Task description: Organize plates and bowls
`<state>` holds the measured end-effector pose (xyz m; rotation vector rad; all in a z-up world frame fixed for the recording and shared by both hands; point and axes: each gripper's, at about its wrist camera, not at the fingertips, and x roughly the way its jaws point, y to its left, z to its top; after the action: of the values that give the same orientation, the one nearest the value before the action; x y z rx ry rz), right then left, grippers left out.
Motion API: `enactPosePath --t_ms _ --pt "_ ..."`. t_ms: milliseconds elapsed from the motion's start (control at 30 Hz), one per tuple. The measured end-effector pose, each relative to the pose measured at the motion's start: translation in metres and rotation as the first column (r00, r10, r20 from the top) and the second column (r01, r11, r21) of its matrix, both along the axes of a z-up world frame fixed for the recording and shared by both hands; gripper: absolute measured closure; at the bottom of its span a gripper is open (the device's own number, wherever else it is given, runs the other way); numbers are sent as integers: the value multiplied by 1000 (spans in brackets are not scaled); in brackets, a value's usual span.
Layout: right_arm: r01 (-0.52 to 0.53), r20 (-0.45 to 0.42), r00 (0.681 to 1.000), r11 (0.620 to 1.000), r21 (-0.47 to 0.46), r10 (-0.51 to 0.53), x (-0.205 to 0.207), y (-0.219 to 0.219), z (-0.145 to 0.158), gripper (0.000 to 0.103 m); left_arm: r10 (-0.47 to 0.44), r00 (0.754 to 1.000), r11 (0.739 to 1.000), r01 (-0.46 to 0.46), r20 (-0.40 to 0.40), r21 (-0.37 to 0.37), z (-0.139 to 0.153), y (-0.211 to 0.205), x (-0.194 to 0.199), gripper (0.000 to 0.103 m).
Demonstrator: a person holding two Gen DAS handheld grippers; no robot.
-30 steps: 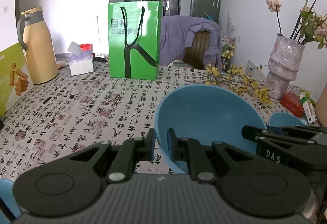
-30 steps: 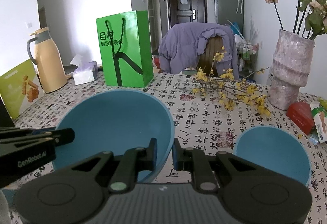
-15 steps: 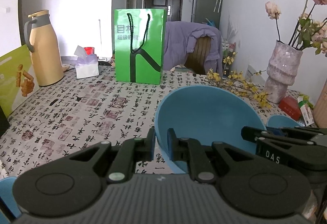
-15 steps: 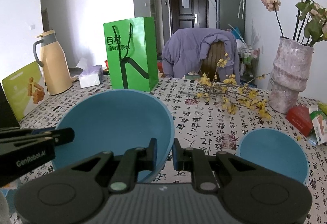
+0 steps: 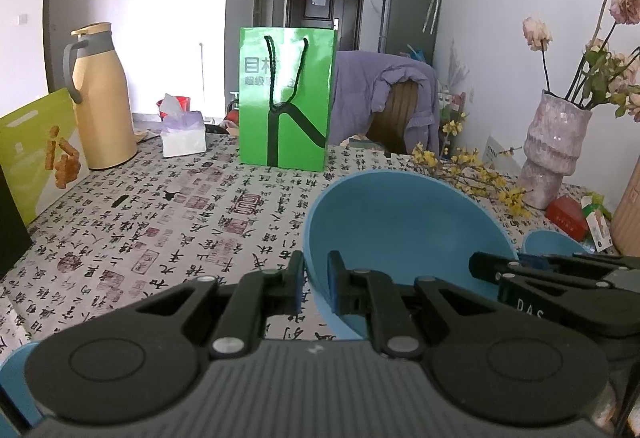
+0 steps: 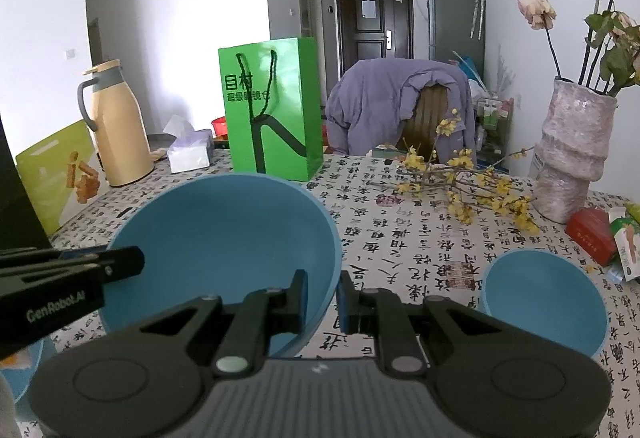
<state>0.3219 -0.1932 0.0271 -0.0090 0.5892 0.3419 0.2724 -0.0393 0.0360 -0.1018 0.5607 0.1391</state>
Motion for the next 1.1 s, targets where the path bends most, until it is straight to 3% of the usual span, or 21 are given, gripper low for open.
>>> enactPosePath --t_ms 1100 --pt "-29 31 999 999 23 28 -37 32 12 88 19 998 1000 -19 65 -10 15 33 -46 91"
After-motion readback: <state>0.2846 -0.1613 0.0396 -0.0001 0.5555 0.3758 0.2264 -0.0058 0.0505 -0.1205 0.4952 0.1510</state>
